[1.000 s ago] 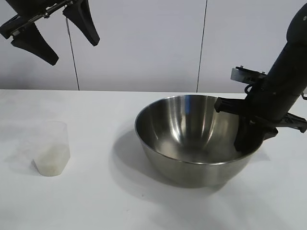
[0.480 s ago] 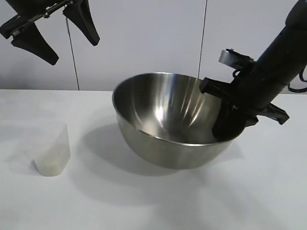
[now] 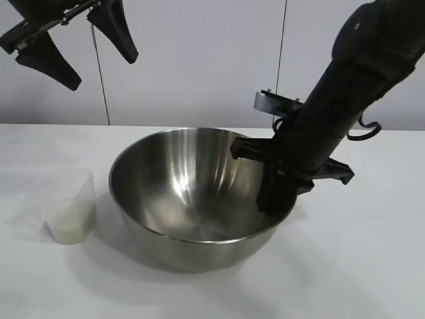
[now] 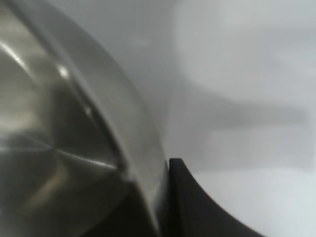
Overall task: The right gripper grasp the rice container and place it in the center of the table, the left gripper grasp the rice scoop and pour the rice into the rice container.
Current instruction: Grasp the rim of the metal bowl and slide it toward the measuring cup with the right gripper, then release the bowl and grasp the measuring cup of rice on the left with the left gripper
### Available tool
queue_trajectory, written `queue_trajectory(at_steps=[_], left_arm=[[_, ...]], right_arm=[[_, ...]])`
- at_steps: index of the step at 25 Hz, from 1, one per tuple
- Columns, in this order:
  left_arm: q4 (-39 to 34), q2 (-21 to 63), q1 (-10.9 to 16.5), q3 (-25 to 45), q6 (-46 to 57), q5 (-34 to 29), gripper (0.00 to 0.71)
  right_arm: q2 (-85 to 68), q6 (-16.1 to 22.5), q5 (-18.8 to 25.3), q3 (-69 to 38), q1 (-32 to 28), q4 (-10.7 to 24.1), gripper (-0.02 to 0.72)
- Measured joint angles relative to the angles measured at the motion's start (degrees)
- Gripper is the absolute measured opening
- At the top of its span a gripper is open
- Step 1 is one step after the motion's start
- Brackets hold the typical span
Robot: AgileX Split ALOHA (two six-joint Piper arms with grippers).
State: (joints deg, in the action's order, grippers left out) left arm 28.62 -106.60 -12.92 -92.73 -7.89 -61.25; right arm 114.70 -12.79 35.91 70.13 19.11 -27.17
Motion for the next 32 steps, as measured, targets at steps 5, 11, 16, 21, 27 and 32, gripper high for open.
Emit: queue_trajectory(at_steps=[5, 11, 16, 21, 27, 32], left_arm=[[0.00, 0.00, 0.00, 0.00, 0.00, 0.00, 0.659], [0.00, 0.00, 0.00, 0.00, 0.00, 0.00, 0.659], [0.00, 0.00, 0.00, 0.00, 0.00, 0.00, 0.659], [0.05, 0.00, 0.00, 0.00, 0.00, 0.00, 0.659], [0.05, 0.00, 0.00, 0.00, 0.00, 0.00, 0.659], [0.05, 0.00, 0.00, 0.00, 0.00, 0.00, 0.659]], right_arm=[[0.18, 0.56, 1.38, 3.01, 0.29, 0.36, 0.103], [0.18, 0.82, 3.15, 3.80, 0.29, 0.78, 0.414], [-1.31, 3.32, 7.50, 6.66, 0.29, 4.46, 0.627], [-5.64, 7.43, 12.01, 11.94, -1.29, 7.92, 0.686], [-10.22, 6.82, 14.71, 12.79, -7.47, 6.20, 0.694], [-11.17, 5.14, 15.78, 12.79, -10.00, 3.38, 0.694]])
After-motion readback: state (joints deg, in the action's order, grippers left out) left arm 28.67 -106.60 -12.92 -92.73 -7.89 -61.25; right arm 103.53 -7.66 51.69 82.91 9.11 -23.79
